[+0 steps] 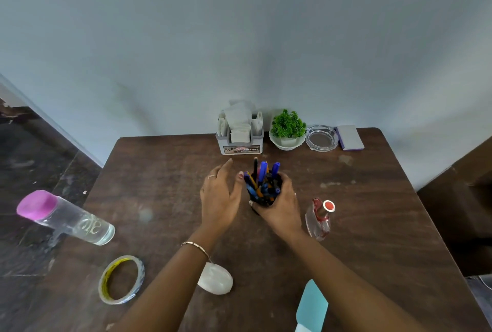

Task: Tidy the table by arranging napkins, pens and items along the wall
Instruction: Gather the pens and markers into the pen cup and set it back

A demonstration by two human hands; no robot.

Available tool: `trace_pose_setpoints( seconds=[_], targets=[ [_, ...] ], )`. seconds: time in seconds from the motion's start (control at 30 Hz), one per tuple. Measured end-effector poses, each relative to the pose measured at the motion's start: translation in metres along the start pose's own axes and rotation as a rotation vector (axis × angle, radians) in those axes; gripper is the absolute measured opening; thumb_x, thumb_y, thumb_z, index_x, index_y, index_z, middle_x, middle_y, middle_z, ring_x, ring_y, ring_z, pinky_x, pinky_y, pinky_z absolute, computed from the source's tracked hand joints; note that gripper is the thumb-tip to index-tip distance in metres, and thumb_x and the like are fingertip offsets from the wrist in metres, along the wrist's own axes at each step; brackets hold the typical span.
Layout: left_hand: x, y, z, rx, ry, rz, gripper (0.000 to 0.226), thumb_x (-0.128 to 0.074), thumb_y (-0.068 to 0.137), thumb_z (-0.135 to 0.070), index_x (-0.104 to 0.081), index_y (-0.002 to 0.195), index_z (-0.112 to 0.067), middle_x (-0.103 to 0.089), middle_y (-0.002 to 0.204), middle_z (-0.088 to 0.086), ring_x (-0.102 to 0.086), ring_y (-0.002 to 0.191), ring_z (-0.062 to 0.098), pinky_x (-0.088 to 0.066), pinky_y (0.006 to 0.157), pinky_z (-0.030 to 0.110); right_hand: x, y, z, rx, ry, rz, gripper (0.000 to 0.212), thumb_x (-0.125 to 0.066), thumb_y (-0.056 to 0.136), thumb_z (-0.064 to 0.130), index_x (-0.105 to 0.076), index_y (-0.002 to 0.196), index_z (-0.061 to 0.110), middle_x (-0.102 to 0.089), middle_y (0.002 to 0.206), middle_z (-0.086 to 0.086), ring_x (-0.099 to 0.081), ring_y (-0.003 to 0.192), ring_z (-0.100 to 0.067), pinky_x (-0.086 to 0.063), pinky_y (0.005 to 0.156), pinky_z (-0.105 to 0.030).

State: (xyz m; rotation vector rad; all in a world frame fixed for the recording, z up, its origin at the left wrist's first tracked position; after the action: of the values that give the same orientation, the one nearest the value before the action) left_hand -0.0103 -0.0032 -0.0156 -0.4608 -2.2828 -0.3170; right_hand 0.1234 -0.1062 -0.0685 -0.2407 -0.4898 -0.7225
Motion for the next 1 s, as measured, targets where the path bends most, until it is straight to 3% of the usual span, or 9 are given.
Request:
trace_pose_setpoints(
  seconds=[0.13,0.27,0.33,0.5,0.57,0.67,0.83,1.0],
  targets=[
    [-0.009,-0.013,0.027,0.086,-0.117,0.111,0.05,-0.045,0.097,-0.041,-0.04,0.142,-0.02,-0.049,0.142,0.002,-0.044,0.132,0.018,-0.038,0.108,0.045,0.001,0.0,0.006,0.013,-0.001,-0.027,0.091,-0.087,0.06,0.038,-0.037,0.134,0.019,-0.055,0.128,0.002,-0.055,0.118,-0.018,-0.046,0.099,-0.035],
    [-0.006,-0.012,0.021,0.108,-0.278,0.161,0.043,-0.044,0.099,-0.031,-0.044,0.139,-0.017,-0.052,0.137,0.002,-0.049,0.122,0.011,-0.041,0.103,0.029,0.007,0.001,0.024,0.019,0.043,-0.076,0.088,-0.087,0.058,0.04,-0.039,0.13,0.021,-0.058,0.124,0.003,-0.057,0.112,-0.014,-0.046,0.093,-0.027],
    [0.001,-0.007,0.008,0.066,-0.321,0.149,0.037,-0.042,0.1,-0.028,-0.05,0.135,-0.016,-0.057,0.129,0.0,-0.051,0.113,0.006,-0.041,0.094,0.023,0.016,0.001,0.039,0.041,0.061,-0.115,0.086,-0.087,0.058,0.041,-0.04,0.128,0.022,-0.06,0.12,0.005,-0.058,0.107,-0.01,-0.045,0.089,-0.022],
    [0.0,0.009,-0.042,-0.099,-0.474,0.134,0.025,-0.043,0.1,-0.024,-0.064,0.114,-0.021,-0.068,0.107,-0.003,-0.061,0.103,0.011,-0.049,0.089,0.029,0.071,0.014,0.074,0.1,0.098,-0.255,0.082,-0.087,0.057,0.045,-0.044,0.123,0.022,-0.061,0.109,0.013,-0.059,0.097,-0.001,-0.045,0.083,-0.016],
    [-0.01,0.012,-0.071,-0.156,-0.52,0.201,0.022,-0.045,0.1,-0.021,-0.063,0.112,-0.02,-0.067,0.101,-0.01,-0.061,0.097,0.004,-0.048,0.085,0.019,0.106,0.021,0.077,0.108,0.071,-0.321,0.083,-0.087,0.057,0.047,-0.043,0.123,0.021,-0.062,0.11,0.011,-0.059,0.097,-0.003,-0.048,0.085,-0.02],
    [-0.035,0.017,-0.111,-0.231,-0.492,0.308,0.019,-0.051,0.097,-0.018,-0.063,0.112,-0.019,-0.063,0.096,-0.013,-0.058,0.089,-0.005,-0.043,0.074,0.005,0.157,0.028,0.062,0.075,0.021,-0.388,0.08,-0.088,0.06,0.042,-0.044,0.122,0.019,-0.058,0.104,0.013,-0.058,0.095,-0.004,-0.048,0.083,-0.021],
    [-0.101,0.023,-0.152,-0.308,-0.313,0.541,0.024,-0.058,0.092,-0.02,-0.064,0.115,-0.014,-0.066,0.107,-0.003,-0.062,0.098,0.011,-0.044,0.086,0.018,0.224,0.04,0.003,-0.052,-0.034,-0.456,0.076,-0.088,0.061,0.04,-0.045,0.12,0.019,-0.059,0.104,0.009,-0.061,0.1,-0.016,-0.047,0.08,-0.024],
    [-0.143,0.033,-0.155,-0.427,-0.097,0.576,0.017,-0.061,0.088,-0.021,-0.069,0.102,-0.015,-0.071,0.094,-0.004,-0.064,0.088,0.011,-0.046,0.077,0.023,0.261,0.062,-0.053,-0.159,0.015,-0.514,0.08,-0.089,0.064,0.032,-0.044,0.127,0.013,-0.062,0.117,-0.003,-0.06,0.107,-0.023,-0.044,0.082,-0.024]
  ],
)
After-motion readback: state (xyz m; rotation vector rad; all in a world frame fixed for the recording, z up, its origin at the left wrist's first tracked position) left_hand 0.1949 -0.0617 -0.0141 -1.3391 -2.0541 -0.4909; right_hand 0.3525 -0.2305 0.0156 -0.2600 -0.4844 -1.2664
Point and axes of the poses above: each hand's wrist, its own y-axis towards the middle knuckle, its own x-axis out of the back of the hand, z = x × y, the point moved 7 cm from there along y, towards the middle knuckle
